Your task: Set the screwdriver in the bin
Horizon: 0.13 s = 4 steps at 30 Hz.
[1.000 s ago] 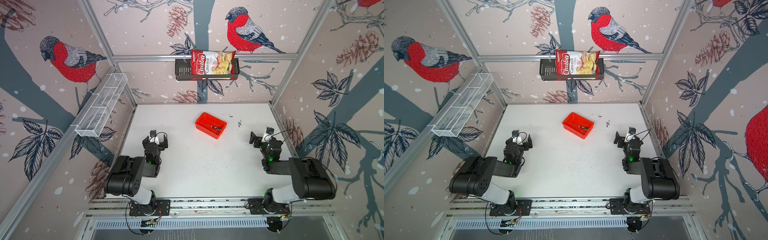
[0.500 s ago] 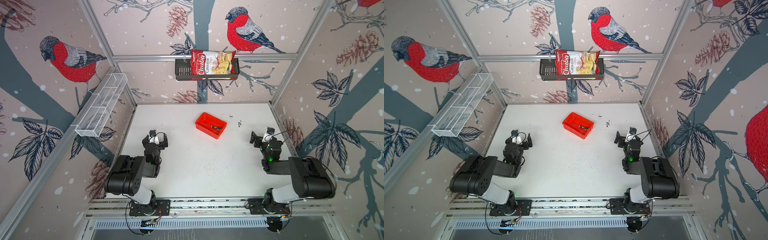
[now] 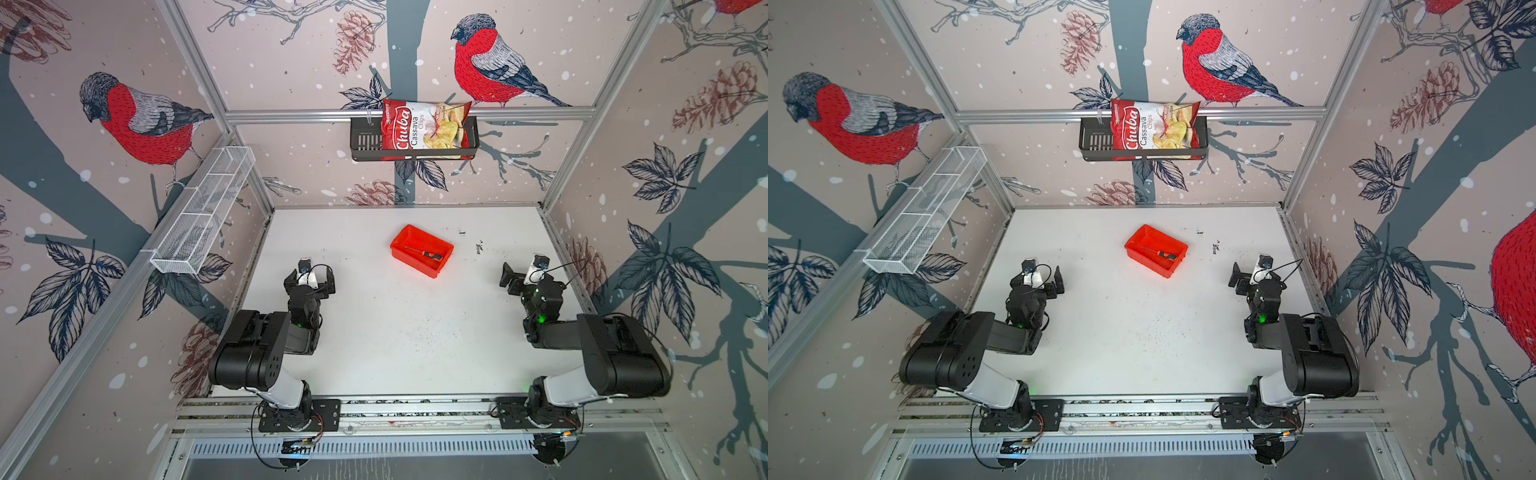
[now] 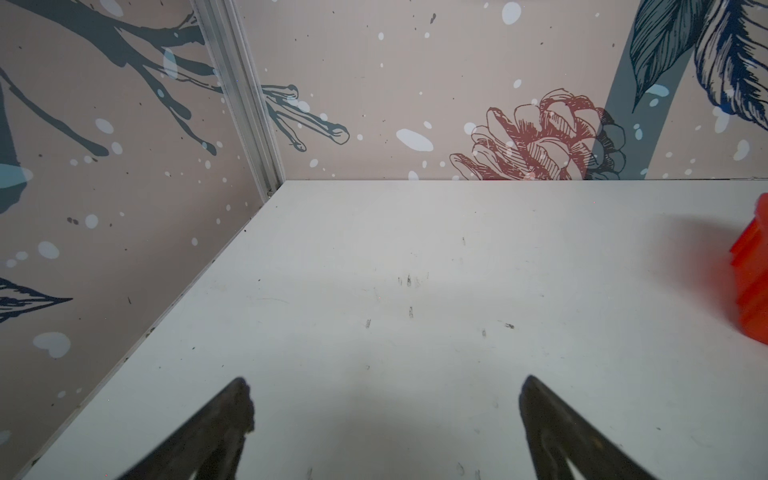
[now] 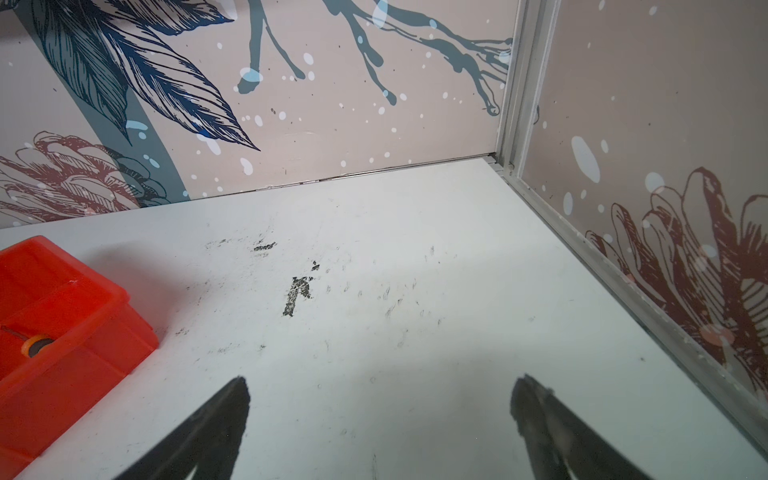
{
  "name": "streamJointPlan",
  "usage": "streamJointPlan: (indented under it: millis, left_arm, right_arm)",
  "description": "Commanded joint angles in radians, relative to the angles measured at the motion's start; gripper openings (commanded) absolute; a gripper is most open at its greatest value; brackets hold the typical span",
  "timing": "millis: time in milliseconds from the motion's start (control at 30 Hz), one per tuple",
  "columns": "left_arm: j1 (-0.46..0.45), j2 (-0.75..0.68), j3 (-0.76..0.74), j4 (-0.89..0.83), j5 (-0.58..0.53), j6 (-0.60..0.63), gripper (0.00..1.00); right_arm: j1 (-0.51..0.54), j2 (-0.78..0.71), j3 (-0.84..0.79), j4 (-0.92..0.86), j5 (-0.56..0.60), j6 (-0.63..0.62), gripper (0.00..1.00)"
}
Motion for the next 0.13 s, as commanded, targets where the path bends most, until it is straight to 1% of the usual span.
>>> streamJointPlan:
  millis: [0,100]
  left_arm:
    - [0.011,0.000,0.006,0.026,0.036,-0.019,0.99]
    - [0.011,-0.003,0.002,0.032,0.033,-0.017,0.99]
  right_arm:
    - [0.001,0.000,0.001,0.036,0.012,0.004,1.00]
    - [0.001,-0.001,-0.002,0.039,0.012,0.004,1.00]
